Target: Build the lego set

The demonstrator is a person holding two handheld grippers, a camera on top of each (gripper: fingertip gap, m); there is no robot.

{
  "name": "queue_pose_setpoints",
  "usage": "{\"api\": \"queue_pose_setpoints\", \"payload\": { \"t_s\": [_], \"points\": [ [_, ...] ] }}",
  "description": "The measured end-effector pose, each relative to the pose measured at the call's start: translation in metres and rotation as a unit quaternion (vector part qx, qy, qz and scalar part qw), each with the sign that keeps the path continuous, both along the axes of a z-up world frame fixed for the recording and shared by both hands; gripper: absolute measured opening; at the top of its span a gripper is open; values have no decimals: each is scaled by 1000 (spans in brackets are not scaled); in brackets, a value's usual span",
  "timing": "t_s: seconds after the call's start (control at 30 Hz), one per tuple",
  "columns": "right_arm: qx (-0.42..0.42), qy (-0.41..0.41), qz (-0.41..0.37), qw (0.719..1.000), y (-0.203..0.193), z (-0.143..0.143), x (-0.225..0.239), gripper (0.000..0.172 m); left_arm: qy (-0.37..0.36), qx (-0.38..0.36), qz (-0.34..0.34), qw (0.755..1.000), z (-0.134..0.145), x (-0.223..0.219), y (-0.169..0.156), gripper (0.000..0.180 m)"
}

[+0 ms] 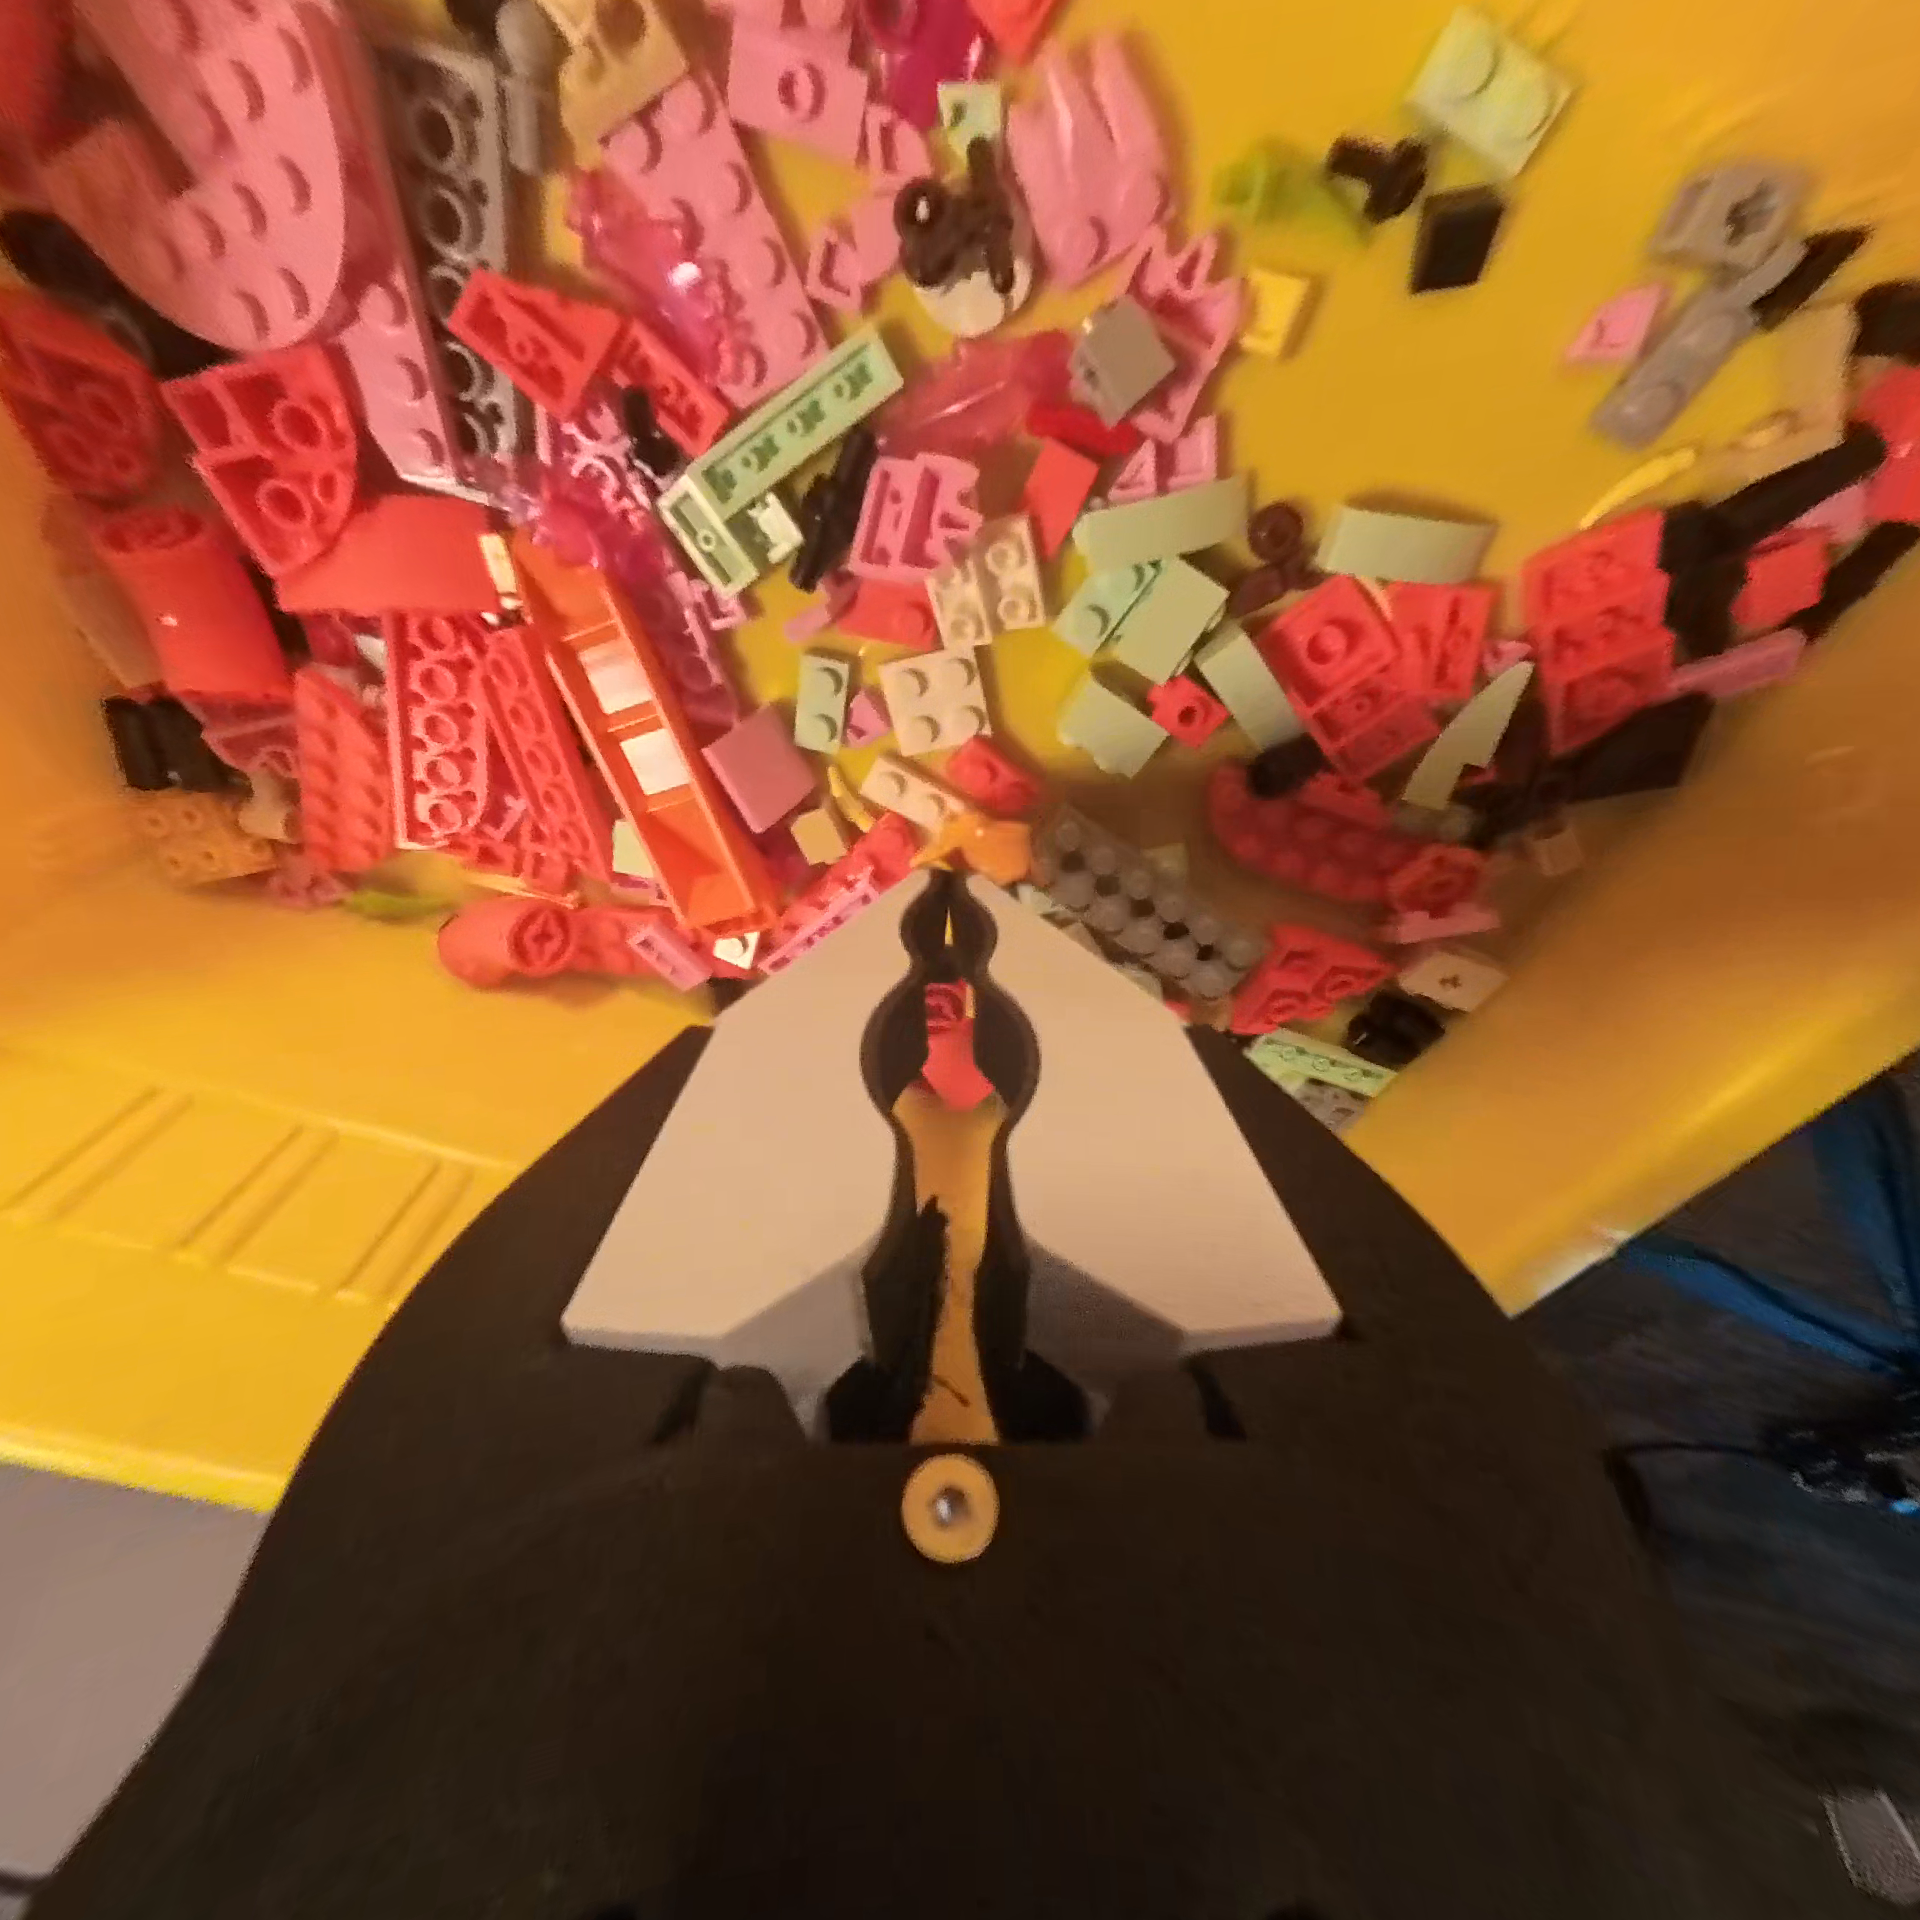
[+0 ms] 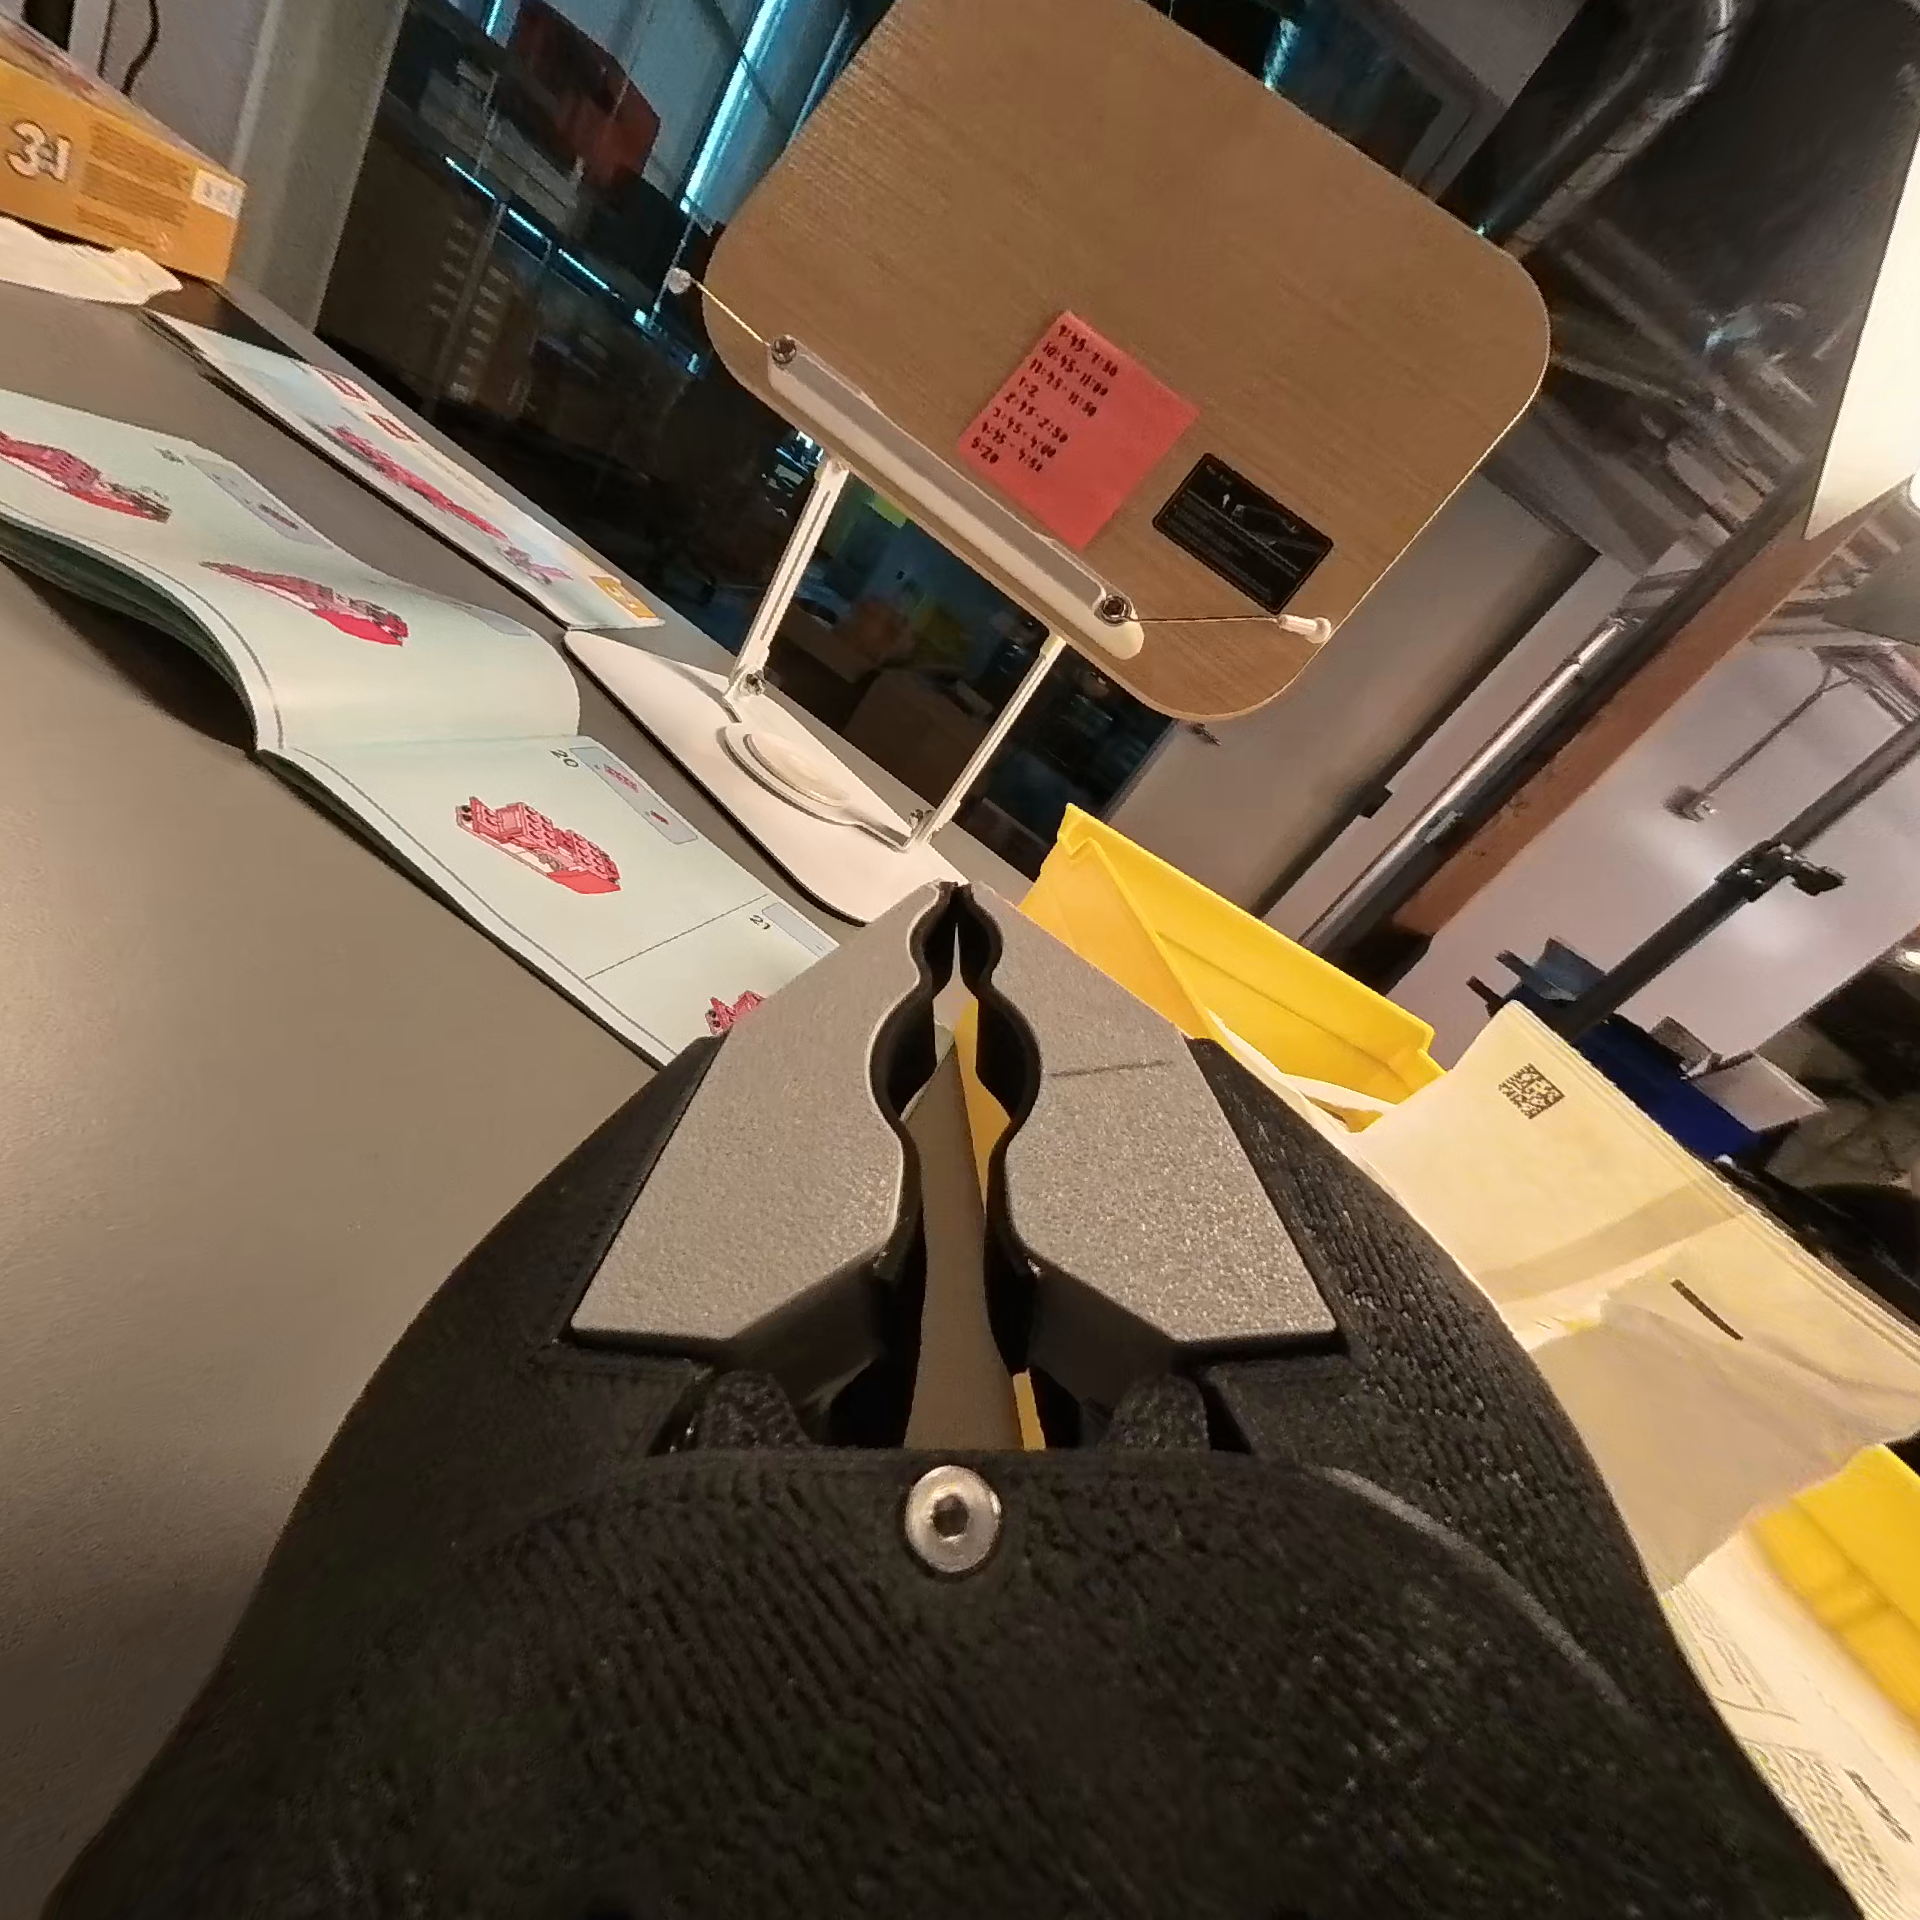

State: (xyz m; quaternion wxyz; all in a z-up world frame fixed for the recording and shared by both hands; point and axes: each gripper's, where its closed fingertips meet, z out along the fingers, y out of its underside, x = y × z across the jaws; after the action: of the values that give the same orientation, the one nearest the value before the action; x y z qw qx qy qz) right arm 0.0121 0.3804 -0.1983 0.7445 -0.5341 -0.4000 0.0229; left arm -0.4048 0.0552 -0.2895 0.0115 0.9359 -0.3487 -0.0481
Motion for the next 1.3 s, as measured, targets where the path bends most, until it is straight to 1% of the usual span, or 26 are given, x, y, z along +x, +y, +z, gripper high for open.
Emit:
{"api": "queue_pose_setpoints", "payload": {
  "t_s": [0.03,0.07,0.1,0.13,0.17,0.2,0.27,0.33,0.43,0.5,0.57,0.6,0.67,0.73,0.8,0.83,0.9,0.97,1.03,1.07,1.13,1.2,1.3],
  "points": [
    [1,-1,0,1000,0,0,0,0,-6,-16,0,1000,-3,2,-4,0],
    [1,-3,0,1000,0,-1,-1,0,-31,-42,0,999,-5,9,-12,0],
    [2,-5,1,1000,-1,-1,-1,0,-81,-77,-3,994,-3,24,-23,0],
    [3,-7,2,1000,-1,-1,-1,0,-143,-119,-7,983,4,41,-34,0],
    [4,-7,3,1000,-2,-1,-2,0,-180,-135,-5,974,10,50,-37,0],
    [5,-8,5,1000,-2,-1,-2,0,-178,-108,5,978,12,46,-26,0],
    [5,-10,6,1000,-3,-1,-3,0,-128,-10,28,991,15,22,10,0],
    [6,-12,6,1000,-3,-2,-3,0,-83,71,47,993,20,1,41,0],
    [6,-14,5,1000,-3,-2,-3,0,0,125,38,991,17,-21,64,0],
    [6,-15,6,1000,-3,-2,-3,0,36,114,23,993,9,-26,64,0],
    [6,-15,7,1000,-3,-2,-3,0,48,108,11,993,6,-25,65,0],
    [6,-15,7,1000,-3,-2,-4,0,40,103,10,994,6,-22,63,0],
    [7,-14,8,1000,-4,-2,-4,0,-1,84,13,996,6,-9,56,0],
    [6,-15,9,1000,-4,-2,-4,0,-68,33,9,997,4,11,37,0],
    [6,-14,10,1000,-4,-2,-4,0,-132,-13,4,991,7,31,21,0],
    [6,-14,11,1000,-4,-2,-4,0,-150,8,2,989,10,36,28,0],
    [5,-15,12,1000,-4,-2,-4,0,-163,105,0,981,22,38,61,0],
    [5,-17,11,1000,-4,-3,-5,0,-167,182,-3,969,35,38,91,0],
    [5,-19,10,1000,-4,-3,-5,0,-165,209,-6,964,37,41,110,0],
    [5,-20,9,1000,-3,-4,-5,0,-147,221,-2,964,35,38,120,1],
    [5,-21,8,1000,-3,-4,-5,0,-85,251,22,964,30,19,139,0],
    [5,-22,7,1000,-3,-4,-5,0,-32,258,58,964,25,-3,149,0],
    [5,-23,7,1000,-3,-4,-5,0,-1,248,106,963,21,-29,151,0]
  ]
}}
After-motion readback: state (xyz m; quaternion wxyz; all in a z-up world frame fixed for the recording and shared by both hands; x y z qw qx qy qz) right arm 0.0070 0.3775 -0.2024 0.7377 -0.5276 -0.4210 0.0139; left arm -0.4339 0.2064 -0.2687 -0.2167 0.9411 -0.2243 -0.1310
